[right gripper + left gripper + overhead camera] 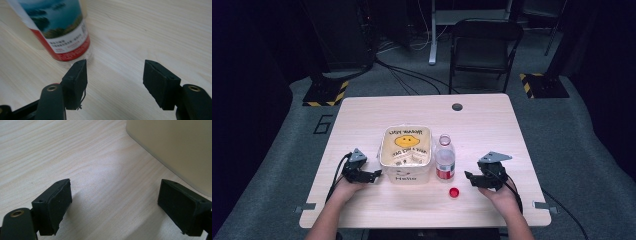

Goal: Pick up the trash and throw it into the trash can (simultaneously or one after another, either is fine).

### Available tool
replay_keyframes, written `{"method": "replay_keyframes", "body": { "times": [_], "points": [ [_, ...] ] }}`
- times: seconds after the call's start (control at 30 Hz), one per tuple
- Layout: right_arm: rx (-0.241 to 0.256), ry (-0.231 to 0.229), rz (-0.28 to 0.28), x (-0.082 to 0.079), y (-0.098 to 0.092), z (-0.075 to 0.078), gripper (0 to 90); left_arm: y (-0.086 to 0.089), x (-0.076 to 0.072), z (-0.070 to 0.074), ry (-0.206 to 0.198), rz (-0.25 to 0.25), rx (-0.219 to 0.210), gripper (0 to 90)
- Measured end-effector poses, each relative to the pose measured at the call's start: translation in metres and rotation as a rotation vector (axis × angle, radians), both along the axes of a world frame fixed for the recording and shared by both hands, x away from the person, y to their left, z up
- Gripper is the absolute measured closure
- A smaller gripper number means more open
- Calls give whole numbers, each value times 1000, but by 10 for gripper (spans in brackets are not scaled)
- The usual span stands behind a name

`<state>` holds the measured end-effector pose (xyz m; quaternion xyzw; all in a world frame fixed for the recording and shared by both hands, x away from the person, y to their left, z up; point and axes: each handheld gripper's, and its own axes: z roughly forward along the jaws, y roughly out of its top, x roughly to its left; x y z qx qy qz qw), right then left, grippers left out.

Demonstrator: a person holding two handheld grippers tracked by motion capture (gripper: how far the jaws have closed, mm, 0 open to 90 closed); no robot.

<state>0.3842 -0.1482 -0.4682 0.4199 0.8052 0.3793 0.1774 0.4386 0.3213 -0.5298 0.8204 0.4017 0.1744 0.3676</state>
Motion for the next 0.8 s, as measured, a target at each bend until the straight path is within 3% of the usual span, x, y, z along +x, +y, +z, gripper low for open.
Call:
{"method": "replay_keyframes", "body": {
  "times": [0.13,0.63,0.8],
  "points": [
    [-3,-24,30,-3,8,9,313,0,0,1,5,-3,9,119],
    [40,-22,72,-12,24,19,242,-1,-1,0,6,2,4,118],
    [22,-34,91,-12,33,24,187,0,0,1,8,-4,13,118]
  ]
}}
